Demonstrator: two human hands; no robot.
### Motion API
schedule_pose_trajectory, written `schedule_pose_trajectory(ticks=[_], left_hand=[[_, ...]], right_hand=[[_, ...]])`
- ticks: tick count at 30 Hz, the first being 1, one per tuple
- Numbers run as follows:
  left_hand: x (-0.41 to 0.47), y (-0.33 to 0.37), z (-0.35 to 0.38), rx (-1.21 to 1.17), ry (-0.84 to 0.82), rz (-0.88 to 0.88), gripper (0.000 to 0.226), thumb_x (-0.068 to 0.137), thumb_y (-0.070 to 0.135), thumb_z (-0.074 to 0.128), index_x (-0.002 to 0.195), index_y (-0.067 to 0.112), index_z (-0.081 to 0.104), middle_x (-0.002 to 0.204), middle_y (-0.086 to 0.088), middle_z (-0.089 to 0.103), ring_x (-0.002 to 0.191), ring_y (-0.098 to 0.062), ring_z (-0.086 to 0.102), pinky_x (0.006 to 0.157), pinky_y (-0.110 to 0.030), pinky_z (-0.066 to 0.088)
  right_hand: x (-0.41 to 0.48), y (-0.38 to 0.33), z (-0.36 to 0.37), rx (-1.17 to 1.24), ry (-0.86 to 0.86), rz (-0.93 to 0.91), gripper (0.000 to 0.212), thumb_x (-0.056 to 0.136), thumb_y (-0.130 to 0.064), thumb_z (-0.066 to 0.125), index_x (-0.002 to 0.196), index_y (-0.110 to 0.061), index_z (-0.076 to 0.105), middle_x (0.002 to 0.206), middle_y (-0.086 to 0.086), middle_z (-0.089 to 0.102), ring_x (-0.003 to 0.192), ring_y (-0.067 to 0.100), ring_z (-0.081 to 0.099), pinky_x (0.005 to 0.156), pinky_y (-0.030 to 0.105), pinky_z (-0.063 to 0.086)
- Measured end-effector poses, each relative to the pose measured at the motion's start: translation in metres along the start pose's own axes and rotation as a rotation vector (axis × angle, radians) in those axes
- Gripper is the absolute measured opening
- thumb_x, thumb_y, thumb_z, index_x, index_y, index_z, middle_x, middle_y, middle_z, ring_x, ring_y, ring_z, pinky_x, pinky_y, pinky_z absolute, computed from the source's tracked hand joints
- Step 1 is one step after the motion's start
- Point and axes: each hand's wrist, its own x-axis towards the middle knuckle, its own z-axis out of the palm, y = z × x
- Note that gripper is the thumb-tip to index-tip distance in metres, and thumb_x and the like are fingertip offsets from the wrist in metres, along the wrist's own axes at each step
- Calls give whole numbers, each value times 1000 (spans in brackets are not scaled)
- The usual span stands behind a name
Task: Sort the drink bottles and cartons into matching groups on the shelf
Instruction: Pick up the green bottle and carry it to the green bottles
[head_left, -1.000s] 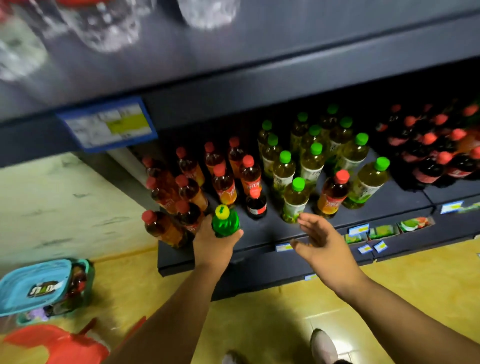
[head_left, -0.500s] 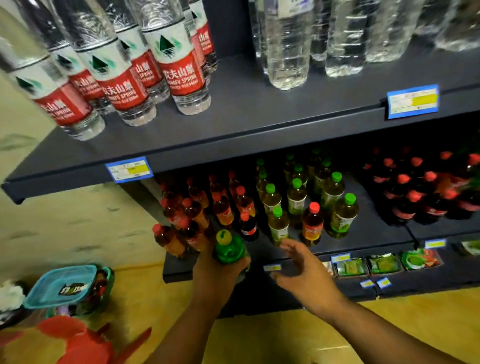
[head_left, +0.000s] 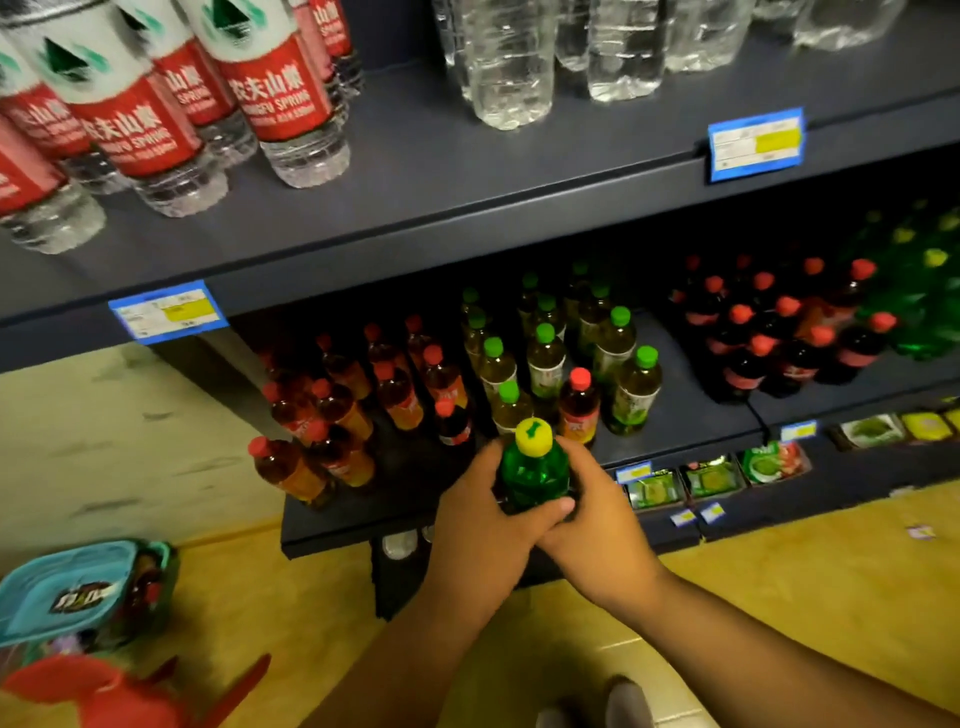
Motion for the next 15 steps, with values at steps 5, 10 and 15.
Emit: schedule_pose_trajectory(ticks=[5, 10, 15], left_hand=[[-1, -8, 19, -13, -99, -24, 77, 76, 44, 83, 143, 45, 45, 136, 31, 51, 124, 12, 47, 106, -20, 38], [0, -27, 54, 11, -58, -118, 69, 70, 42, 87, 124, 63, 50, 140, 28, 53, 133, 3, 48, 116, -36, 41], [21, 2, 138, -82, -18, -125, 71, 69, 29, 91, 127, 47, 54, 136, 27, 54, 127, 2, 50, 105, -23, 40]], right_hand=[[-9, 15, -49, -19, 121, 79, 65, 73, -11, 85, 123, -38, 54, 108, -20, 68, 101, -6, 64, 81, 14, 52], [-5, 35, -137, -82, 200, 126, 61, 69, -18, 88, 116, -39, 55, 103, -18, 69, 96, -3, 64, 83, 22, 50], [5, 56, -236, -82, 206, 134, 61, 70, -15, 88, 119, -34, 56, 105, -13, 70, 96, 0, 65, 88, 28, 52]])
